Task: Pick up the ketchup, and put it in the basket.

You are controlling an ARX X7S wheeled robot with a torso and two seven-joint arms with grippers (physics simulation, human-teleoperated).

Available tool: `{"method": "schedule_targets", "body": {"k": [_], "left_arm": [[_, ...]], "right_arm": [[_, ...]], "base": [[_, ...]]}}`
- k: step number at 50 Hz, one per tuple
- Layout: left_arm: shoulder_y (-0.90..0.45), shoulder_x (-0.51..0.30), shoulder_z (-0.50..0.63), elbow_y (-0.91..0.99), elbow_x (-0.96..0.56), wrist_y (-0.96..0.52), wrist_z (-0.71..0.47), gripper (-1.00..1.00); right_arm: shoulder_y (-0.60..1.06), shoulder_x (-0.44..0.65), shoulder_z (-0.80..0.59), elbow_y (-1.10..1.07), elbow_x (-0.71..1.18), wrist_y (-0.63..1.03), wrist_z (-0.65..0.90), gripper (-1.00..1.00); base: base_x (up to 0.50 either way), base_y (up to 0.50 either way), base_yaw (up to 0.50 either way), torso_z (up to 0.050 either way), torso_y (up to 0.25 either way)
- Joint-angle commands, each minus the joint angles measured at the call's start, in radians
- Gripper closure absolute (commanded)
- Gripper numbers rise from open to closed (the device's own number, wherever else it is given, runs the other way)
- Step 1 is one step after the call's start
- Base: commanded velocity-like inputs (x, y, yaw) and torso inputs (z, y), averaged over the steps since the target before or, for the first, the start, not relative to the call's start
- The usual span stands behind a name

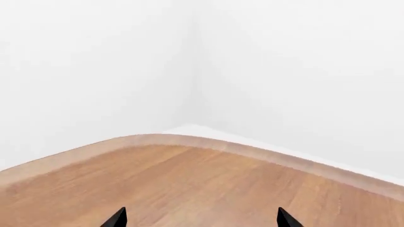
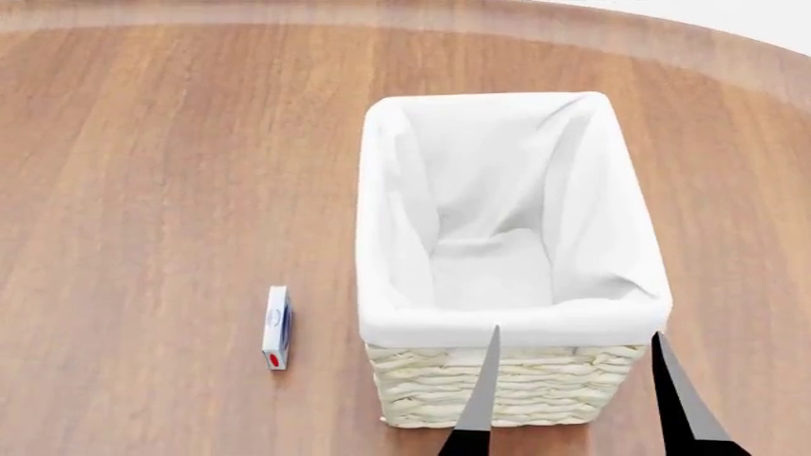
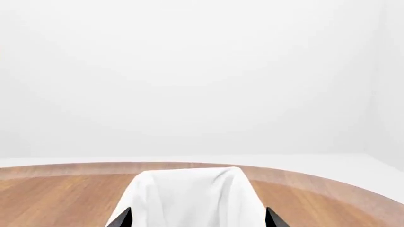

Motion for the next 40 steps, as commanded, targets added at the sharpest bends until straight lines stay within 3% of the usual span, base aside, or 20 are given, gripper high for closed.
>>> {"method": "schedule_targets", "body": {"k": [1,40], "left_arm": [[0.015,0.026,-0.19,0.007,-0.08,-0.004,-0.002,-1.0],[-0.002,0.138,-0.535,-0.072,-0.316,-0.015,-0.197,-1.0]], "right_arm": [[0.005,-0.016,0.017,0.006,-0.015,0.009,-0.026,-1.0],[0.007,0.003,-0.001,0.014,-0.006,-0.003,-0.007,-1.0]], "base": [[0.0,0.0,0.0,0.0,0.0],[0.0,0.0,0.0,0.0,0.0]]}}
